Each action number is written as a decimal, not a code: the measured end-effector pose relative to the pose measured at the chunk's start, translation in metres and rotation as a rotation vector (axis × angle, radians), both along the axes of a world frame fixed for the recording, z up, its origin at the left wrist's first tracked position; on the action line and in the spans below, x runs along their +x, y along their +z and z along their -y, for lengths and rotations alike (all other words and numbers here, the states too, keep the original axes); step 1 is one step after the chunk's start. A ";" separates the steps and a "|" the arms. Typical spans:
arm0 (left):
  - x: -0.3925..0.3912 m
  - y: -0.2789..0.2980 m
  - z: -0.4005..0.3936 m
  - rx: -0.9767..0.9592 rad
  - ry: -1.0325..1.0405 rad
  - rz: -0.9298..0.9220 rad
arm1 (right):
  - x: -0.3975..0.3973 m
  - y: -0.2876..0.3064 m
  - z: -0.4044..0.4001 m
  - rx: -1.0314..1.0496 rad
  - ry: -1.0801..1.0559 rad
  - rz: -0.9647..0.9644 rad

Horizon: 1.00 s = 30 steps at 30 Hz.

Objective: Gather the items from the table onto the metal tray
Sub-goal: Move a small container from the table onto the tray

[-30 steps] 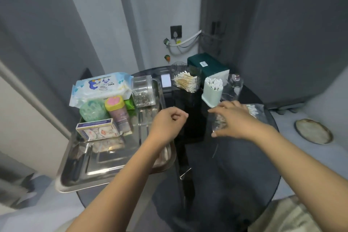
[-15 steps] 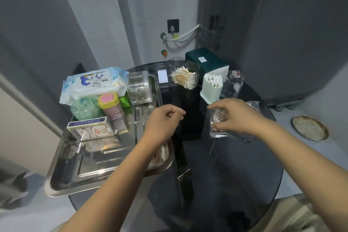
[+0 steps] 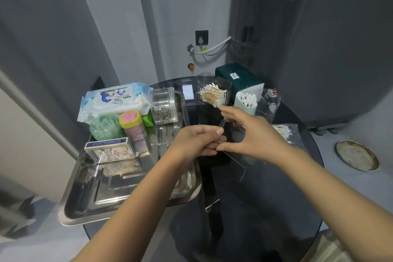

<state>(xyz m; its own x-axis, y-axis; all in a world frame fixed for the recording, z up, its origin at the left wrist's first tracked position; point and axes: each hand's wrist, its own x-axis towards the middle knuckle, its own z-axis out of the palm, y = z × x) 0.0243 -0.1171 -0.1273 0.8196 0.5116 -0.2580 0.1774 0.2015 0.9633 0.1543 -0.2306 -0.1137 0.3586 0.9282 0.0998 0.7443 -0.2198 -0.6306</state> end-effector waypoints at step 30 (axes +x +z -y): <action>0.061 0.006 -0.033 -0.087 0.068 0.068 | 0.058 0.008 -0.004 -0.113 0.021 -1.334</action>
